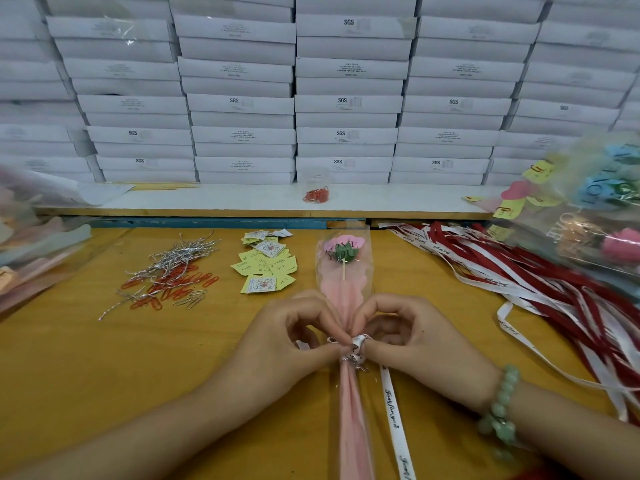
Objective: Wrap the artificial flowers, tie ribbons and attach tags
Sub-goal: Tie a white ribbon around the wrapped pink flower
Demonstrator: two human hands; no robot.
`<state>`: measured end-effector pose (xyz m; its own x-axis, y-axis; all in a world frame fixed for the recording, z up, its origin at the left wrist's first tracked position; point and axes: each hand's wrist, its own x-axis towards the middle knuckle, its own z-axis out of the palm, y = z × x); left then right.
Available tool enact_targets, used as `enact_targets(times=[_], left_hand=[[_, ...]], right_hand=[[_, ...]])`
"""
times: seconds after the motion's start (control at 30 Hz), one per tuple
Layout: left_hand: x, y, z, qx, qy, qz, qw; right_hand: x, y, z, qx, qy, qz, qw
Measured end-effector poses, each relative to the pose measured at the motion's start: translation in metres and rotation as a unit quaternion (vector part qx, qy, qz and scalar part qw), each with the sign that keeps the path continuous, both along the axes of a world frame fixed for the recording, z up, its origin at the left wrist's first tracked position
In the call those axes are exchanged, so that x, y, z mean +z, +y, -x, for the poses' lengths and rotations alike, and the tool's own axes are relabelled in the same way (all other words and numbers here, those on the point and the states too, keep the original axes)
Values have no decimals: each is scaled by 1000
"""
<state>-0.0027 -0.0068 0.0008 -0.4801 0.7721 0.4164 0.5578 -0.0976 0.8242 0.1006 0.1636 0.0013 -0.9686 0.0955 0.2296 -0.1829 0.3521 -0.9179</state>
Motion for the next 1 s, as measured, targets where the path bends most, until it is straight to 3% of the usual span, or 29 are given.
enact_targets(times=[0.33,0.73,1.0], left_hand=[[2,-2,-4,-23,40,-3,999],[3,-2,-5,13,51,10,999],[7,-4,-2,7,40,8,999]], right_hand=[[4,-5,-3,-9,33,-43,998],[6,-2,-2,12,23,82,996],[4,1,0,-60,16,53,997]])
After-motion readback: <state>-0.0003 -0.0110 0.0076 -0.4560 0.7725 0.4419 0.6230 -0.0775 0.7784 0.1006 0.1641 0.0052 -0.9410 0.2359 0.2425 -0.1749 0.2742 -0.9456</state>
